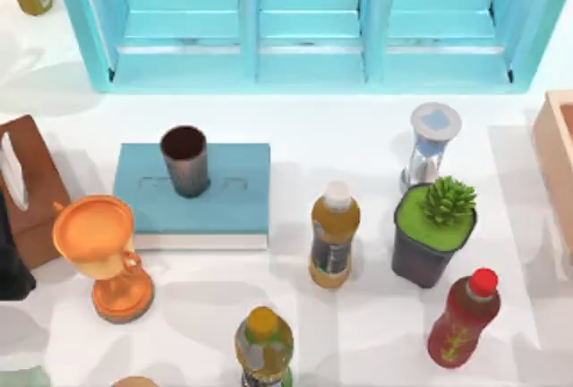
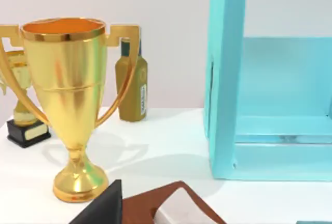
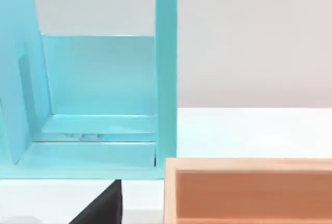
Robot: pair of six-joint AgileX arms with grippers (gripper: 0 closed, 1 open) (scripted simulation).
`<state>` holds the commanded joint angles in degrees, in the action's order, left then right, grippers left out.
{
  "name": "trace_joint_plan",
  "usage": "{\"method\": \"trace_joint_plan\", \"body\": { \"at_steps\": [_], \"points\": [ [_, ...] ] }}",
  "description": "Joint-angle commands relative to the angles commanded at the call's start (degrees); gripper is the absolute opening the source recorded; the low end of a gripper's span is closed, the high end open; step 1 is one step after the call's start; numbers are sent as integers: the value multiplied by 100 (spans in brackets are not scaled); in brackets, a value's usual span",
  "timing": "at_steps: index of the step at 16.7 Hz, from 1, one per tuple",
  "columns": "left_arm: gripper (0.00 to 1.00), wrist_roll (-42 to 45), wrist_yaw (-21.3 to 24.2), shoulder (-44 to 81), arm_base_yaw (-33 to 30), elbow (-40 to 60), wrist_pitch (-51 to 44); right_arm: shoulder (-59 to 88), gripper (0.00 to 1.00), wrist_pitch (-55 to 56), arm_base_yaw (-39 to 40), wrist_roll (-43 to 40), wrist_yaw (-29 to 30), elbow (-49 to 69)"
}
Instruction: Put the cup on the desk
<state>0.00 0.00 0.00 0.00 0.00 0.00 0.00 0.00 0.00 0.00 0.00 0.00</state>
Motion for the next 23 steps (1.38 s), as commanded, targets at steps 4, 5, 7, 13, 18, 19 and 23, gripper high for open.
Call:
{"method": "trace_joint_plan", "body": {
  "at_steps": [4, 5, 7, 13, 18, 19, 23],
  "points": [
    [100, 0, 0, 0, 0, 0, 0, 144, 100, -115, 100, 49, -19, 145],
    [100, 0, 0, 0, 0, 0, 0, 306, 100, -242, 208, 105, -38, 309],
    [100, 0, 0, 0, 0, 0, 0, 815, 100, -620, 522, 278, -82, 828],
    [100, 0, 0, 0, 0, 0, 0, 3469, 100, -2399, 1937, 1173, -156, 3770],
    [100, 0, 0, 0, 0, 0, 0, 6357, 100, -4178, 3273, 2179, -11, 7277],
    [100, 0, 0, 0, 0, 0, 0, 6945, 100, -4530, 3526, 2391, 47, 7988],
    [100, 0, 0, 0, 0, 0, 0, 9157, 100, -5845, 4420, 3223, 378, 10553]
  ]
}}
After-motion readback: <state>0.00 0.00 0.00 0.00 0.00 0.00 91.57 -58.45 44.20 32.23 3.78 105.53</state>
